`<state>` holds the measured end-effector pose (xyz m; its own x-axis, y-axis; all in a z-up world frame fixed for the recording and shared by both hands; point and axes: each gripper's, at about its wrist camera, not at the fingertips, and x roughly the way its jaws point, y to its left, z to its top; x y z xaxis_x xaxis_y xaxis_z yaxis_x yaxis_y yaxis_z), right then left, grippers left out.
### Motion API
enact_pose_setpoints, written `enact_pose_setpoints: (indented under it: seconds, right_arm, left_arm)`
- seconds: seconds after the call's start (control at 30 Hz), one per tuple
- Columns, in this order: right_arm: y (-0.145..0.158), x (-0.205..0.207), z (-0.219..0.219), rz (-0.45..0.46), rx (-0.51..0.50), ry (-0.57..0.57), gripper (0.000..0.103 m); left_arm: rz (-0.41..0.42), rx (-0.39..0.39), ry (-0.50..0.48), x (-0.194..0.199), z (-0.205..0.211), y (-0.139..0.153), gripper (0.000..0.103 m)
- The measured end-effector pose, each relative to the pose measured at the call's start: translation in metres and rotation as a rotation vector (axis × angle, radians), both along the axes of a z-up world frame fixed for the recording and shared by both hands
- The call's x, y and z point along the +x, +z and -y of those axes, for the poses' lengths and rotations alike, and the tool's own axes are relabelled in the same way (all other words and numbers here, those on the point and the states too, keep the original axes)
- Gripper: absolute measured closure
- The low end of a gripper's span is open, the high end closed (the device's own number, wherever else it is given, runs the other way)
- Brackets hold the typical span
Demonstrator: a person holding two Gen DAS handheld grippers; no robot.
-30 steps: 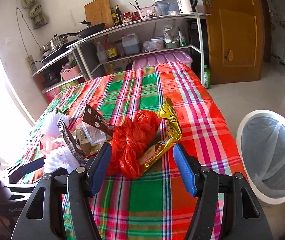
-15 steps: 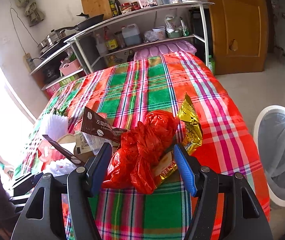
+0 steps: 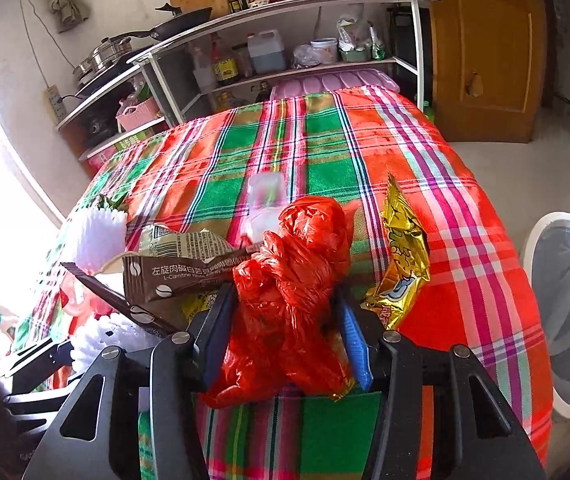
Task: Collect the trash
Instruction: 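Grasp the white foam net with the left gripper while the right gripper grasps the red bag, then lift the foam net and red bag and carry both toward the white bin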
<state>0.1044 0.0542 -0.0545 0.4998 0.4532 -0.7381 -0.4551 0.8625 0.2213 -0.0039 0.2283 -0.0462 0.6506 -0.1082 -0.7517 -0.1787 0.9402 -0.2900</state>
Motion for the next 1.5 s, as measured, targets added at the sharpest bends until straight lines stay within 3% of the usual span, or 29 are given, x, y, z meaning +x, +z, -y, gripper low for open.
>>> enact_pose_setpoints:
  seconds: [0.23, 0.4, 0.67, 0.83, 1.17, 1.3, 1.5]
  right_arm:
    - [0.005, -0.01, 0.007, 0.029, 0.025, 0.002, 0.055]
    - [0.014, -0.021, 0.013, 0.06, 0.039, 0.013, 0.055]
    - [0.031, -0.037, 0.027, 0.093, 0.086, 0.025, 0.055]
    - [0.03, -0.039, 0.04, 0.054, 0.15, 0.061, 0.055]
    - [0.018, -0.044, 0.052, 0.02, 0.018, 0.068, 0.054]
    - [0.008, -0.04, 0.062, -0.015, 0.019, 0.048, 0.053]
    - [0.008, -0.027, 0.085, -0.082, 0.131, -0.022, 0.052]
  left_arm:
    - [0.017, 0.033, 0.01, -0.005, 0.001, 0.007, 0.066]
    - [0.041, 0.048, 0.012, -0.011, 0.002, 0.016, 0.073]
    - [0.095, 0.08, 0.009, -0.025, 0.009, 0.039, 0.074]
    - [0.113, 0.096, 0.008, -0.028, 0.012, 0.048, 0.074]
    - [0.112, 0.099, -0.013, -0.029, 0.028, 0.047, 0.074]
    - [0.108, 0.098, -0.017, -0.027, 0.03, 0.045, 0.074]
    - [0.105, 0.093, -0.022, -0.025, 0.032, 0.043, 0.074]
